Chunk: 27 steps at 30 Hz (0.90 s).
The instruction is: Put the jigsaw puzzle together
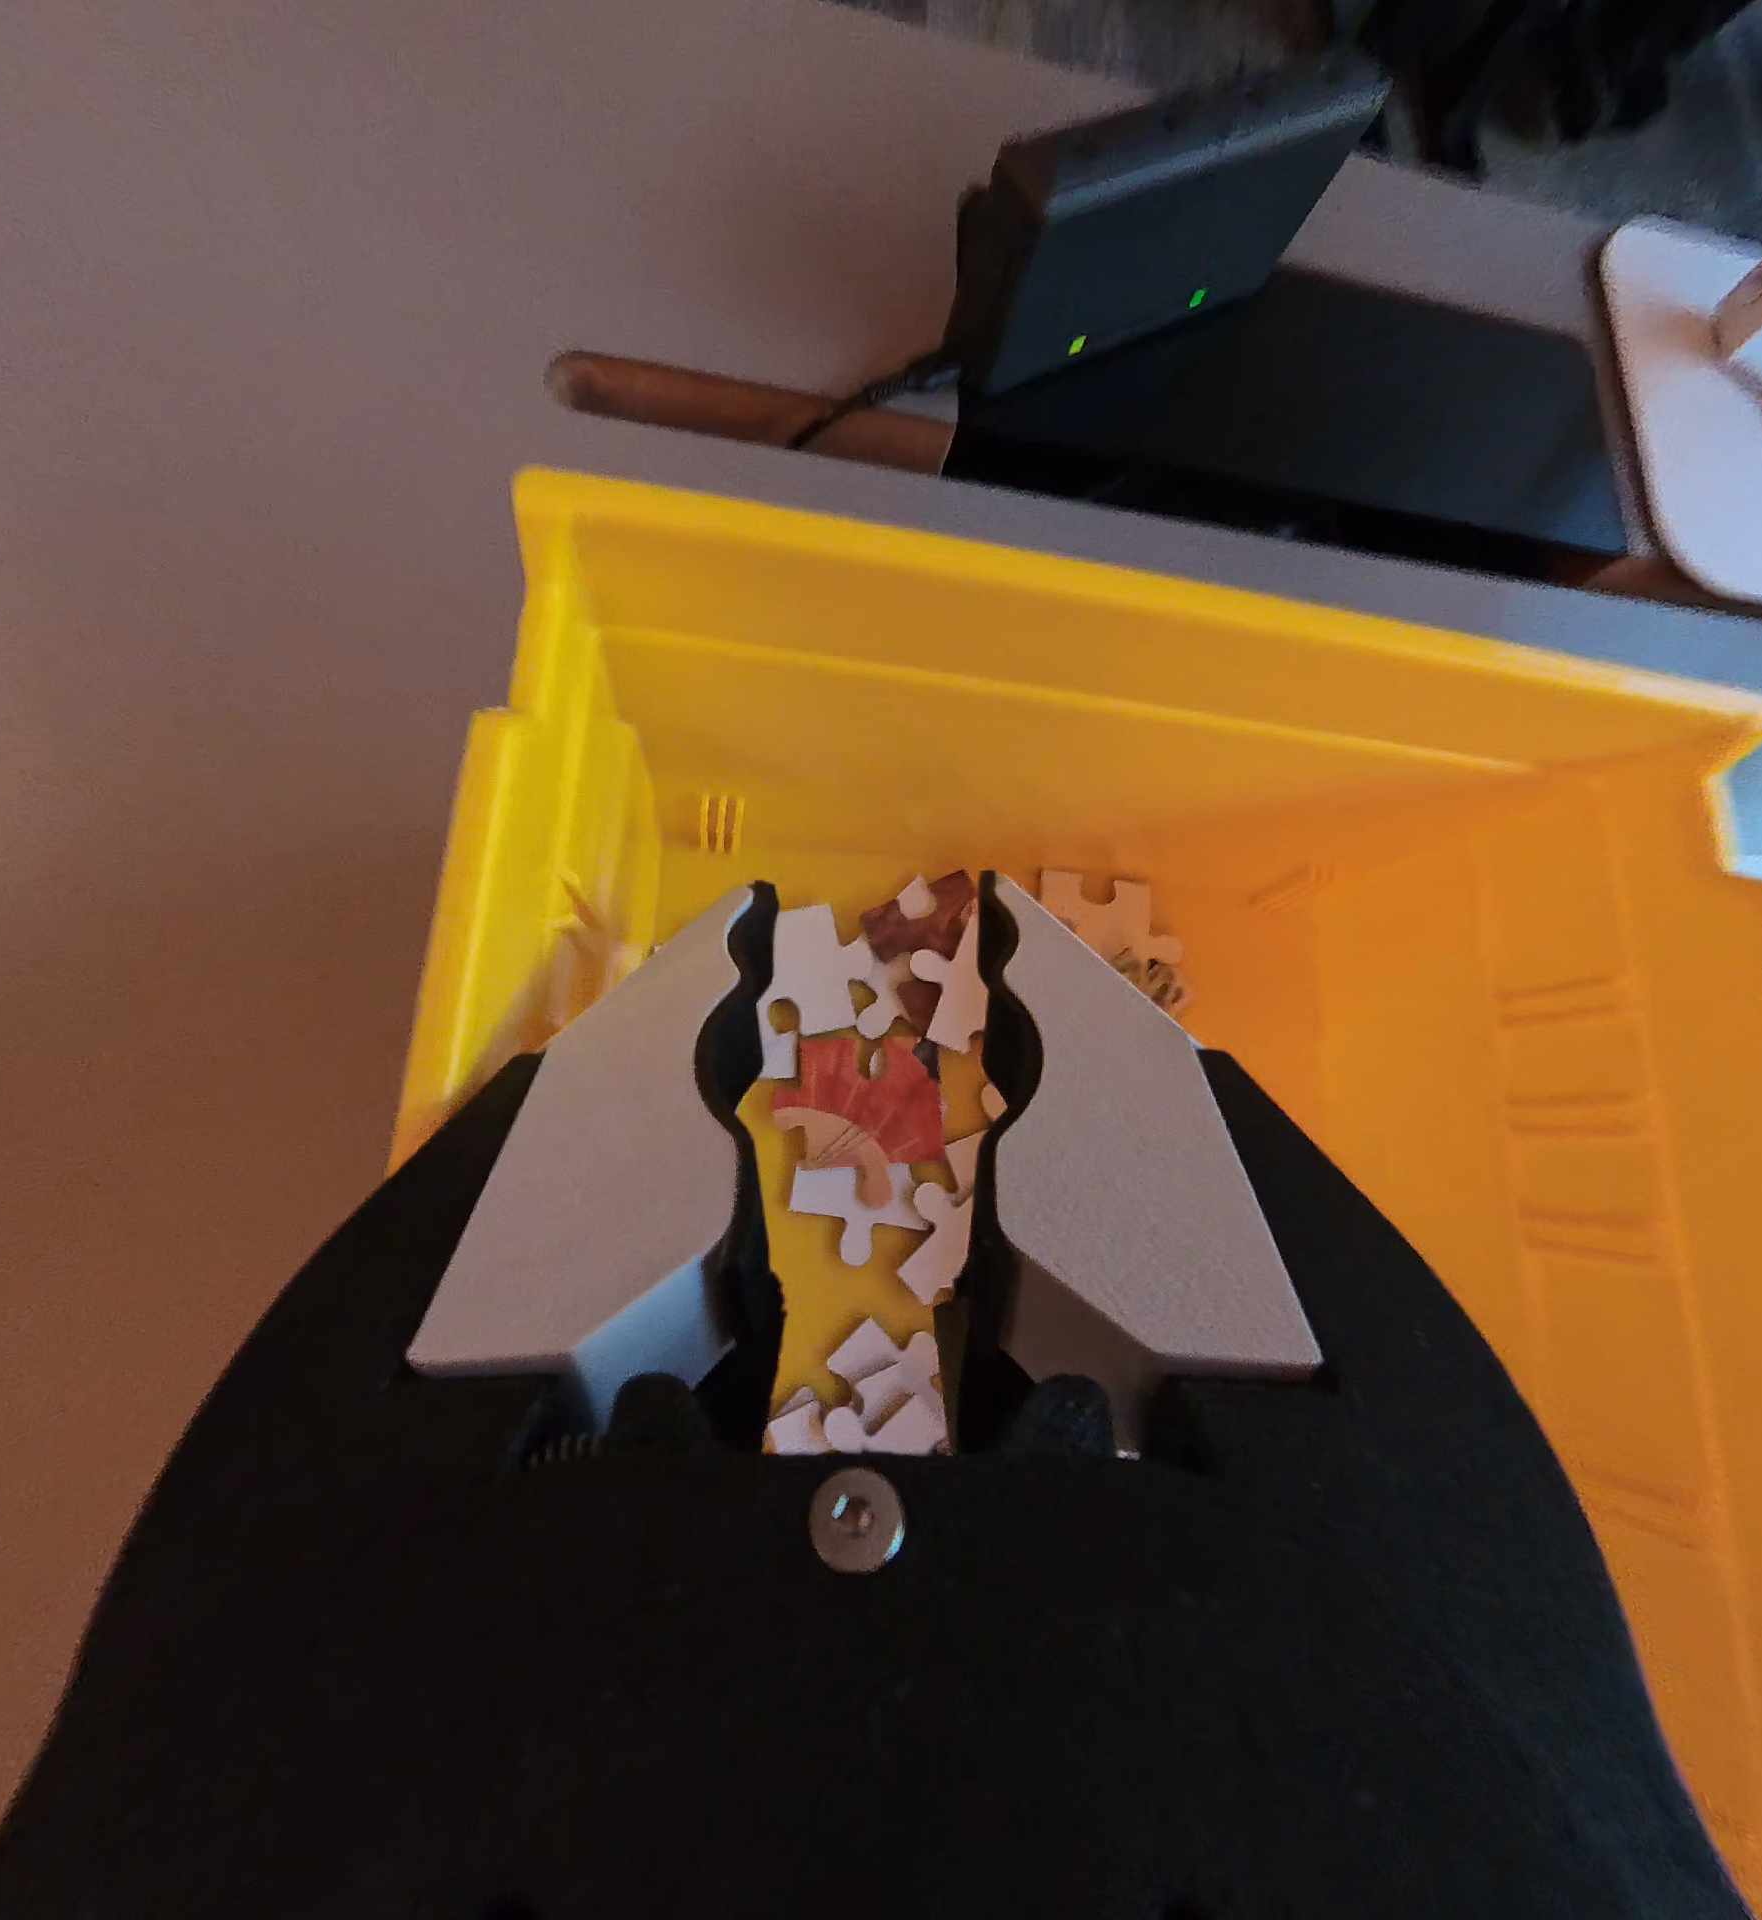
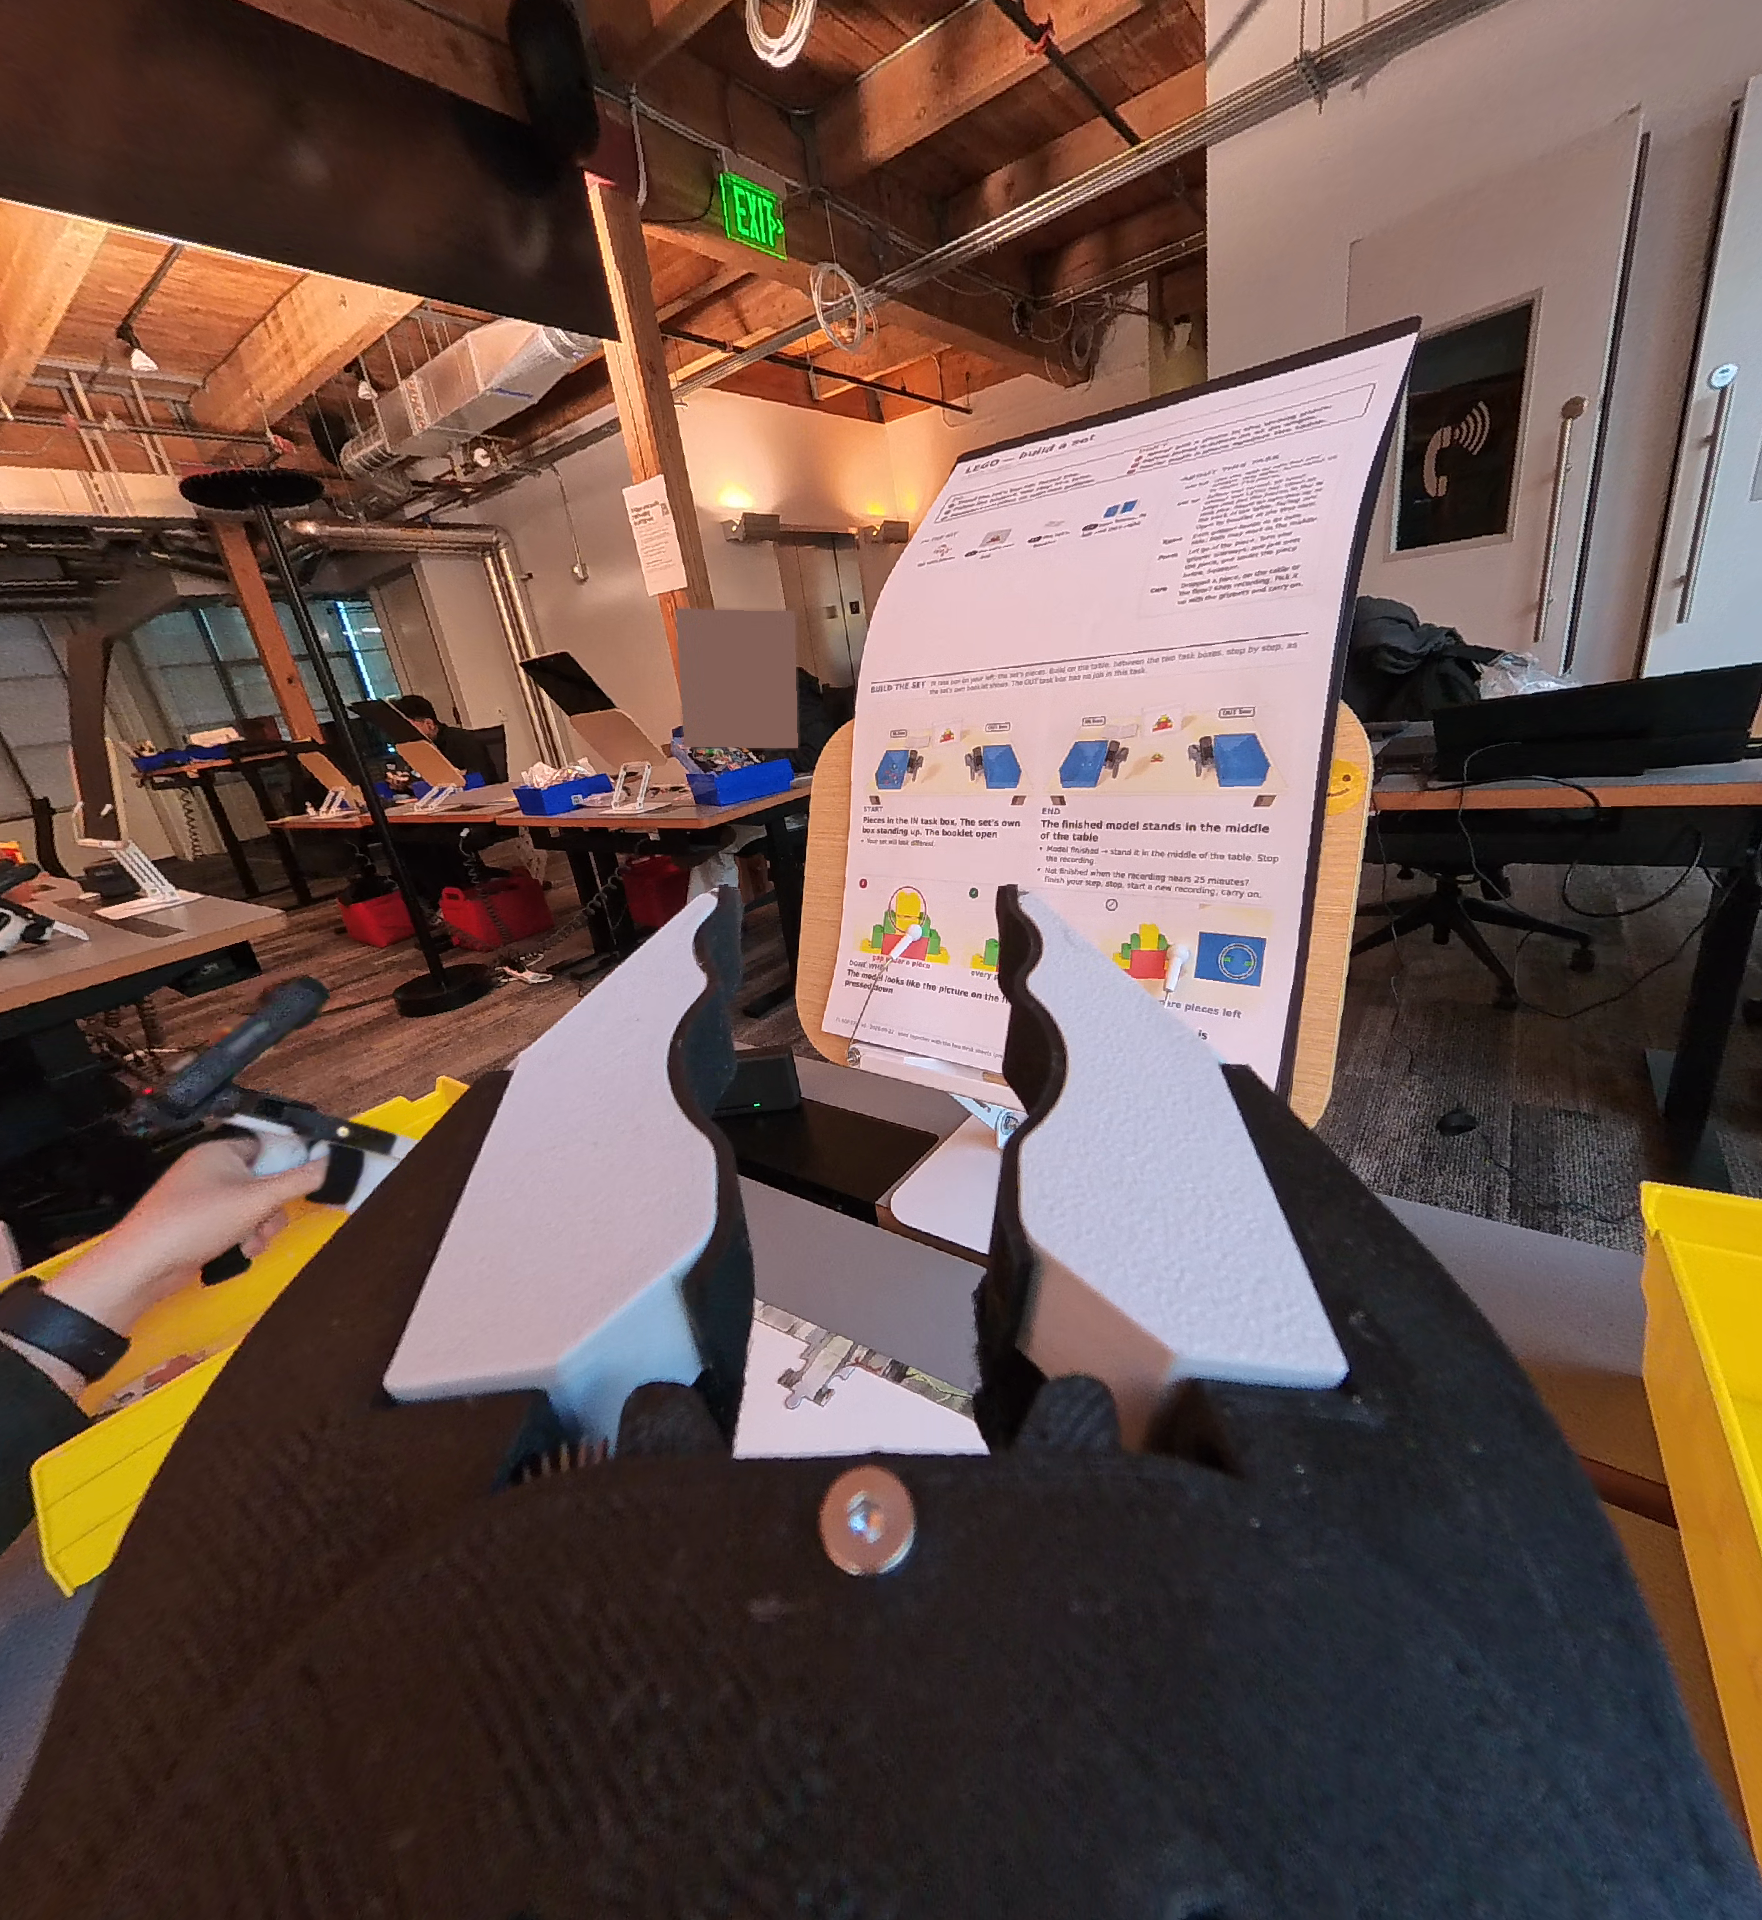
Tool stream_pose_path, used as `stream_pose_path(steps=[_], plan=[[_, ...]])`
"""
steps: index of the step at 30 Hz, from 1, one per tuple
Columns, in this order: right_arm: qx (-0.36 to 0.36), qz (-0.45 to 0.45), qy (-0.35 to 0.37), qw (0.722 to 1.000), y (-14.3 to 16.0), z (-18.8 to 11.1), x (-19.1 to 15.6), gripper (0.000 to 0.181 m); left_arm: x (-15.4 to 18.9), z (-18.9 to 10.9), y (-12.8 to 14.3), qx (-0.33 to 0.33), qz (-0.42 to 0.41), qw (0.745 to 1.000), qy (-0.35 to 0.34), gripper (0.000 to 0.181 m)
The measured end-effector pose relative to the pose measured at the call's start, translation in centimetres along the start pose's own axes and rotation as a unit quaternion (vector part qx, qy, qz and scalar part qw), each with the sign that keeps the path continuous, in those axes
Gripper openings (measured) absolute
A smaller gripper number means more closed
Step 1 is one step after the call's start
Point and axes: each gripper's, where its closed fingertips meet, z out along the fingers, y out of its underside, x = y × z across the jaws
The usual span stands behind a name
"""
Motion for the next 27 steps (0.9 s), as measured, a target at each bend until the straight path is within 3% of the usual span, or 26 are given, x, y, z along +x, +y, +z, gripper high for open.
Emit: stream_pose_path(steps=[5,13,21,27], plan=[[-0.002,0.005,-0.005,1.0,0.1,0.0,-0.2,0.049,-1.1,1.6,1.5,-0.039,0.062,0.995,-0.065,0.041],[0.002,0.008,-0.007,1.0,-0.1,-0.1,-0.2,0.048,-1.8,2.5,2.9,-0.083,0.084,0.986,-0.114,0.057],[-0.002,0.007,-0.008,1.0,0.1,0.0,-0.3,0.048,-1.8,2.8,3.2,-0.076,0.04,0.991,-0.098,0.044],[0.0,0.008,-0.009,1.0,0.0,0.0,-0.3,0.048,-1.8,2.6,3.5,-0.089,0.052,0.99,-0.097,0.034]])
